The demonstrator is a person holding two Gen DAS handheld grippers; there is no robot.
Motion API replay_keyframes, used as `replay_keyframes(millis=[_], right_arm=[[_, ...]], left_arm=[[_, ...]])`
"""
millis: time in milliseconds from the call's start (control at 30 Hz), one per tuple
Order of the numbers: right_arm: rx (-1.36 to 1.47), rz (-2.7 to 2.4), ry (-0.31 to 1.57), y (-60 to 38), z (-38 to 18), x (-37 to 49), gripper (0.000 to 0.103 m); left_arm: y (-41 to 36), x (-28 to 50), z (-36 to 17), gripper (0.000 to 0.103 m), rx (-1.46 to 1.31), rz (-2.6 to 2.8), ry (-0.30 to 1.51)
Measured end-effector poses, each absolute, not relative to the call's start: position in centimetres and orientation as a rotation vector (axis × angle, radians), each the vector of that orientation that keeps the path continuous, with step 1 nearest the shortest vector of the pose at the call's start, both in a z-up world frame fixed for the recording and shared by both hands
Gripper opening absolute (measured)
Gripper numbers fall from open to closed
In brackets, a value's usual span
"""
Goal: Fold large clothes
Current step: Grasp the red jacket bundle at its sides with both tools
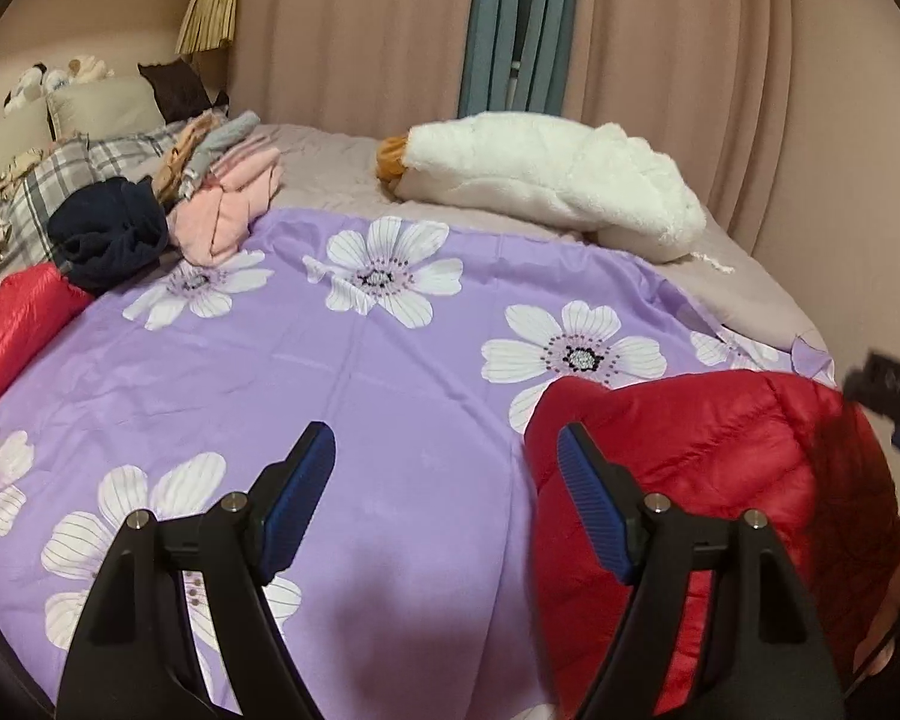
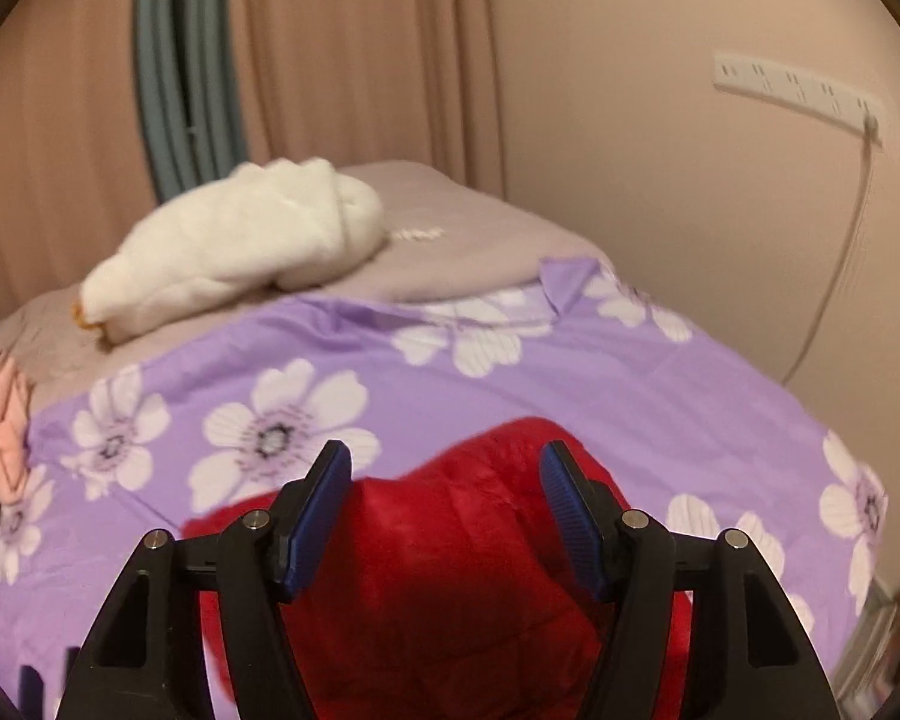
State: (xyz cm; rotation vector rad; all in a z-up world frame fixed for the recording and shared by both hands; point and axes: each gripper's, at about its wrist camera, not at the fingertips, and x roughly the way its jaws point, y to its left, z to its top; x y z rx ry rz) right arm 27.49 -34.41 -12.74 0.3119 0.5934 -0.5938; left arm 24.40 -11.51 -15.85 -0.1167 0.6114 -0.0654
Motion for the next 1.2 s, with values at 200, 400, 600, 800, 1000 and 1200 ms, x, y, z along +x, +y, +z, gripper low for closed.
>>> replay_keyframes(millis=[200,400,600,800,1000,1200], right_arm=[[0.314,-0.671,0.618,-37.1,-14.8,26.5,0.066],[0.394,-0.677,0.678,-40.8,-18.1,25.8,0.065],[0.442,-0.658,0.674,-42.2,-20.4,25.0,0.065],[0.563,-0.63,0.672,-43.6,-22.9,24.2,0.065],[0.535,-0.65,0.647,-43.2,-23.8,24.5,0.065],[0.543,-0.637,0.64,-43.6,-24.7,24.9,0.065]], left_arm=[[-14.6,26.0,-16.1,0.076,-0.126,-0.135,0.633],[-19.4,28.1,-16.7,0.077,-0.104,-0.196,0.632],[-24.2,31.7,-21.3,0.076,-0.02,-0.215,0.768],[-25.6,34.8,-24.9,0.081,-0.055,-0.248,0.899],[-26.5,34.4,-25.6,0.081,-0.004,-0.223,0.865],[-26.7,34.5,-26.3,0.081,-0.001,-0.196,0.853]])
